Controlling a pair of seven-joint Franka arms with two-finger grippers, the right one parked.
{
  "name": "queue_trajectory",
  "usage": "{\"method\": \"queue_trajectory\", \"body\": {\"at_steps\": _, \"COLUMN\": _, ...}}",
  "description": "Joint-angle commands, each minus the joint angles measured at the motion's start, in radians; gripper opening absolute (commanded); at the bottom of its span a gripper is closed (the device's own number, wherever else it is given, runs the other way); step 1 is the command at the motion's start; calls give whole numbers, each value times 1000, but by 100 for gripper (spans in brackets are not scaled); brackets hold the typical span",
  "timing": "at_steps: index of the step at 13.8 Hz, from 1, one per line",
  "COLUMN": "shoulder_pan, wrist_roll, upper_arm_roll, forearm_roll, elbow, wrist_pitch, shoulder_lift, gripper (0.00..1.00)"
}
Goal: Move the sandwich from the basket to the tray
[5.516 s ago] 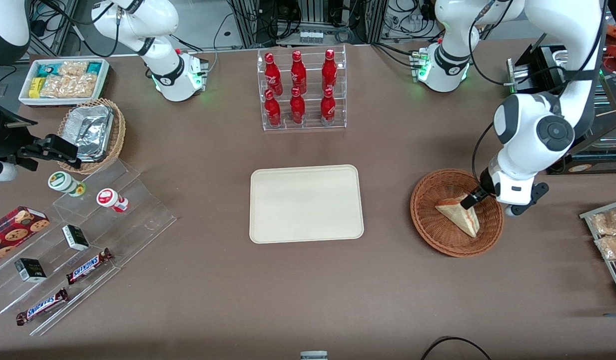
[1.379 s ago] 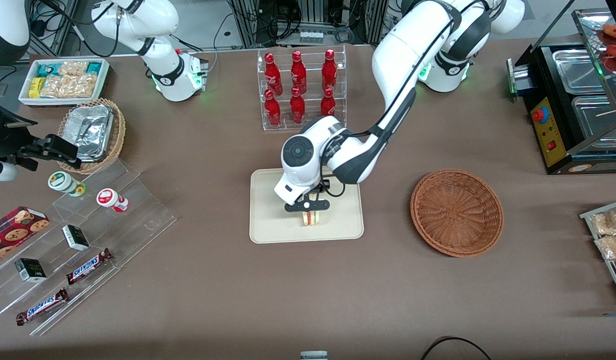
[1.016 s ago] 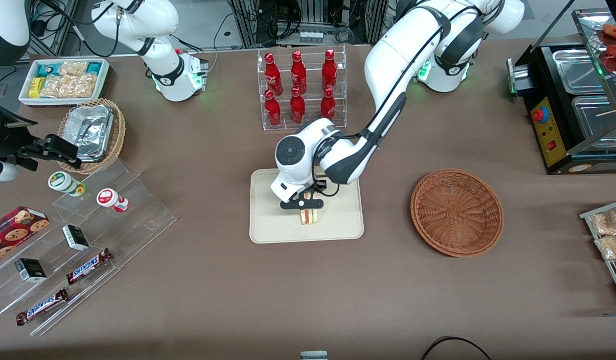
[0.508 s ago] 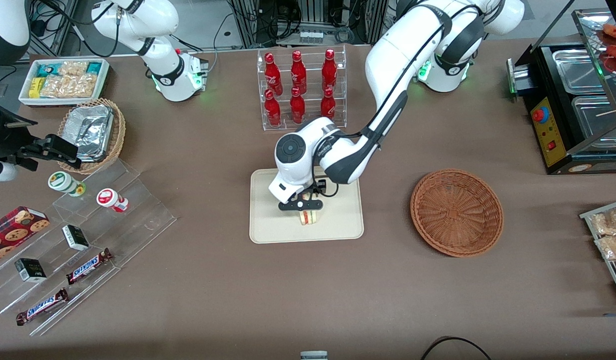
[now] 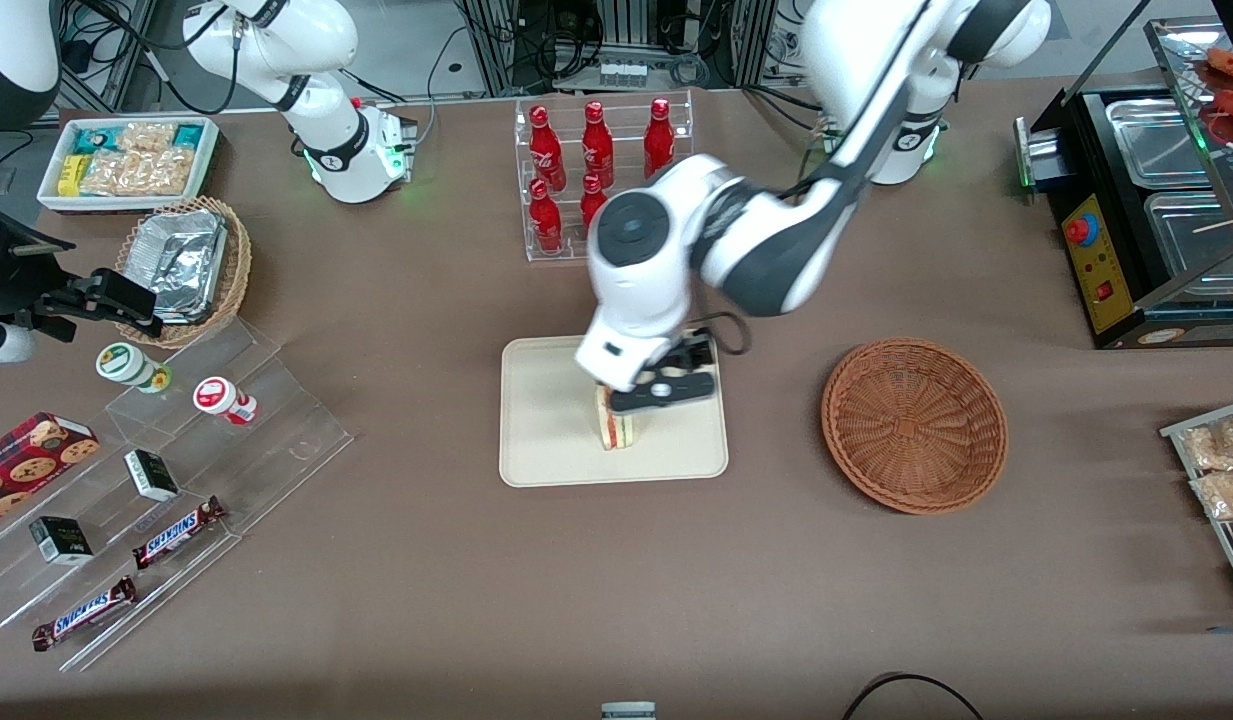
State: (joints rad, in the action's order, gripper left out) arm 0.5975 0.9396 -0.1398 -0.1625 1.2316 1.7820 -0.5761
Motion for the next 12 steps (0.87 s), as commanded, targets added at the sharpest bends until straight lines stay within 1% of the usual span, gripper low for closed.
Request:
{"method": "queue_trajectory", "body": {"at_steps": 1, "shoulder_pan": -105, "wrist_roll": -79, "upper_arm_roll": -3, "forearm_roll": 6, "elbow": 182, "wrist_pitch": -18, "shoulder_lift": 198, "gripper": 100}}
{"method": "queue_trajectory", "body": {"at_steps": 3, "shoulder_pan": -175, "wrist_roll": -192, "upper_arm_roll": -1, "forearm_roll": 47, "elbow": 210, "wrist_pitch": -83, "shoulder_lift": 275, "gripper": 100}}
{"method": "queue_trajectory", "body": {"at_steps": 6, "shoulder_pan": -299, "wrist_roll": -390, "upper_arm_roll": -1, "forearm_roll": 87, "elbow": 223, "wrist_pitch": -176, "shoulder_lift": 350, "gripper": 100}}
{"method": "queue_trajectory", "body": {"at_steps": 7, "shoulder_pan": -336, "wrist_roll": -441, "upper_arm_roll": -1, "forearm_roll": 89, "elbow": 244, "wrist_pitch": -183, "shoulder_lift": 375, "gripper": 100}}
{"method": "queue_trajectory", "body": {"at_steps": 9, "shoulder_pan": -404, "wrist_roll": -534, "upper_arm_roll": -1, "forearm_roll": 124, "elbow": 291, "wrist_pitch": -182, "shoulder_lift": 430, "gripper": 100}}
{"method": "queue_trajectory", "body": {"at_steps": 12, "shoulder_pan": -476, "wrist_roll": -646, "upper_arm_roll": 0, "forearm_roll": 150, "elbow": 362, "wrist_pitch": -182, "shoulder_lift": 513, "gripper": 100}}
